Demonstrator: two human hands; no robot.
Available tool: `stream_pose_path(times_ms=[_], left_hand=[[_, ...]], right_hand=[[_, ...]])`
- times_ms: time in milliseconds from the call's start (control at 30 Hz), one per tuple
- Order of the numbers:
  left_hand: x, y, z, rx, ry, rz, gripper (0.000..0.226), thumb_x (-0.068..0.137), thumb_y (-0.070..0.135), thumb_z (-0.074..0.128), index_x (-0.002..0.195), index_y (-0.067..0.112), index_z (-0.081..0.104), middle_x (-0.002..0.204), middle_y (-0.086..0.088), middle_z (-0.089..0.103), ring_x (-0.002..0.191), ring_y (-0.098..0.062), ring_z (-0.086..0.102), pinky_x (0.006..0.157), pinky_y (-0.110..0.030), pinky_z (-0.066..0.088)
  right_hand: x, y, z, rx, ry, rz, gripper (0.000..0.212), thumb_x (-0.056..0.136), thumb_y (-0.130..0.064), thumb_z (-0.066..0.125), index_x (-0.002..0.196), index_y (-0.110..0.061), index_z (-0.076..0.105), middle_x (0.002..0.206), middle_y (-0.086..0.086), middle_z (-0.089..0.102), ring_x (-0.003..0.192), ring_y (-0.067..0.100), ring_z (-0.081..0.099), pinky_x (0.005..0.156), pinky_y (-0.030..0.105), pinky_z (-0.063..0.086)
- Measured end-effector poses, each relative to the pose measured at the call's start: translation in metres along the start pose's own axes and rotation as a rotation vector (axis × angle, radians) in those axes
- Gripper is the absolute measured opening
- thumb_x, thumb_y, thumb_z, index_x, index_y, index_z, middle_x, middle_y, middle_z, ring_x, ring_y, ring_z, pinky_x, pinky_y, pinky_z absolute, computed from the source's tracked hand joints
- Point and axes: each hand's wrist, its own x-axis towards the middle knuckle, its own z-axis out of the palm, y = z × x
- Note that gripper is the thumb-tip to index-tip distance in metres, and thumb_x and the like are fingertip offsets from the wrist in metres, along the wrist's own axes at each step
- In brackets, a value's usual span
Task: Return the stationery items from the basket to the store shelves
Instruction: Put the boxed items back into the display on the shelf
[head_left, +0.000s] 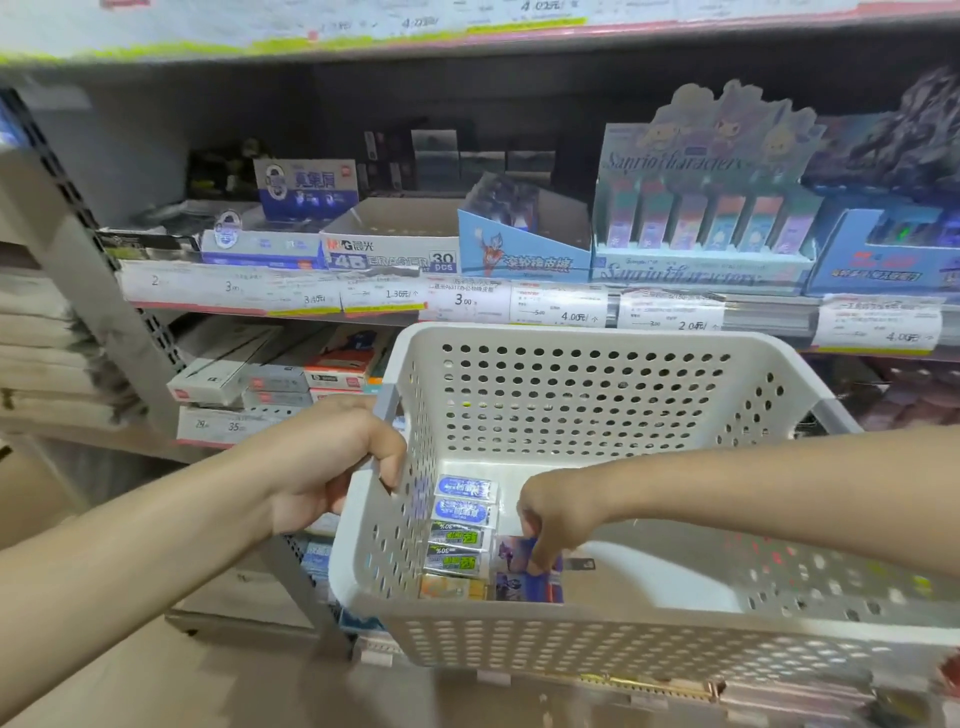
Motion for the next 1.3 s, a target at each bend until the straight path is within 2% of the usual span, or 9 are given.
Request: stream_pose_path(times_ms=[267, 433, 633, 767, 900, 1000, 1133, 1233, 1300], left_hand=[[0.008, -0.005, -0.038, 0.048, -0.091, 0.04, 0.037, 0.036, -0.004, 0.05, 0.072, 0.003, 0.057, 0.061, -0.017, 0.052, 0.053, -0.028, 0.05, 0.06, -0.031, 0.037], [0.017, -0.007, -0.058, 0.101, -0.136, 0.063, 0.066, 0.019, 0.006, 0.058, 0.085, 0.004, 0.061, 0.063, -0.017, 0.052, 0.061, -0.03, 0.046, 0.061, -0.033, 0.028], [0.026, -0.004, -0.063, 0.097, -0.183, 0.072, 0.07, 0.021, 0.004, 0.057, 0.091, 0.003, 0.061, 0.064, -0.017, 0.053, 0.059, -0.029, 0.049, 0.062, -0.033, 0.034], [0.031, 0.001, -0.063, 0.088, -0.175, 0.084, 0.064, 0.025, 0.0, 0.055, 0.089, 0.001, 0.06, 0.059, -0.016, 0.055, 0.05, -0.027, 0.052, 0.064, -0.034, 0.038], [0.032, 0.007, -0.063, 0.058, -0.168, 0.08, 0.057, 0.033, -0.003, 0.052, 0.089, 0.001, 0.06, 0.066, -0.019, 0.055, 0.061, -0.03, 0.053, 0.067, -0.037, 0.042], [0.034, 0.009, -0.064, 0.059, -0.181, 0.073, 0.067, 0.032, -0.002, 0.053, 0.098, -0.01, 0.059, 0.079, -0.023, 0.054, 0.073, -0.035, 0.051, 0.072, -0.04, 0.042], [0.034, 0.009, -0.064, 0.063, -0.166, 0.082, 0.076, 0.027, 0.002, 0.055, 0.102, -0.008, 0.06, 0.074, -0.02, 0.053, 0.067, -0.03, 0.051, 0.067, -0.034, 0.04], [0.035, 0.011, -0.065, 0.073, -0.142, 0.085, 0.081, 0.022, 0.005, 0.057, 0.103, -0.009, 0.058, 0.073, -0.019, 0.052, 0.067, -0.03, 0.049, 0.066, -0.035, 0.032], [0.035, 0.012, -0.065, 0.082, -0.134, 0.08, 0.083, 0.022, 0.006, 0.057, 0.103, -0.011, 0.056, 0.072, -0.019, 0.053, 0.068, -0.03, 0.049, 0.067, -0.036, 0.031]], right_hand=[[0.019, -0.025, -0.012, 0.159, 0.01, 0.078, 0.02, 0.083, -0.022, 0.07, 0.091, -0.009, 0.056, 0.071, 0.004, 0.052, 0.067, 0.018, 0.045, 0.05, 0.02, 0.033], [-0.005, -0.037, -0.038, 0.3, 0.141, 0.073, 0.012, 0.091, -0.008, 0.058, 0.101, -0.005, 0.051, 0.087, 0.01, 0.061, 0.055, 0.011, 0.055, 0.043, 0.017, 0.04], [-0.084, -0.028, -0.092, 0.498, 0.573, 0.025, 0.006, 0.089, -0.011, 0.059, 0.091, -0.006, 0.061, 0.066, -0.003, 0.06, 0.046, 0.003, 0.051, 0.048, 0.014, 0.043], [-0.117, -0.005, -0.125, 0.684, 0.923, -0.038, 0.008, 0.09, -0.008, 0.056, 0.091, -0.005, 0.064, 0.071, 0.003, 0.067, 0.052, 0.007, 0.051, 0.049, 0.017, 0.042], [-0.12, 0.016, -0.153, 0.541, 1.23, 0.006, 0.007, 0.086, -0.013, 0.064, 0.086, -0.006, 0.066, 0.068, 0.001, 0.066, 0.046, 0.001, 0.053, 0.044, 0.01, 0.041], [-0.106, 0.023, -0.169, 0.306, 1.194, 0.083, 0.02, 0.086, -0.024, 0.065, 0.094, -0.005, 0.068, 0.082, 0.006, 0.07, 0.058, 0.004, 0.064, 0.052, 0.017, 0.051], [-0.083, 0.024, -0.182, 0.009, 0.946, 0.219, 0.026, 0.088, -0.013, 0.052, 0.107, -0.006, 0.068, 0.098, 0.013, 0.068, 0.083, 0.027, 0.061, 0.064, 0.029, 0.049], [-0.076, 0.025, -0.19, -0.071, 0.797, 0.281, 0.029, 0.087, -0.011, 0.047, 0.111, -0.011, 0.064, 0.103, 0.011, 0.065, 0.087, 0.03, 0.062, 0.074, 0.039, 0.055], [-0.078, 0.027, -0.195, -0.056, 0.758, 0.289, 0.03, 0.09, -0.016, 0.052, 0.119, -0.014, 0.057, 0.108, 0.005, 0.062, 0.094, 0.027, 0.06, 0.079, 0.035, 0.052]])
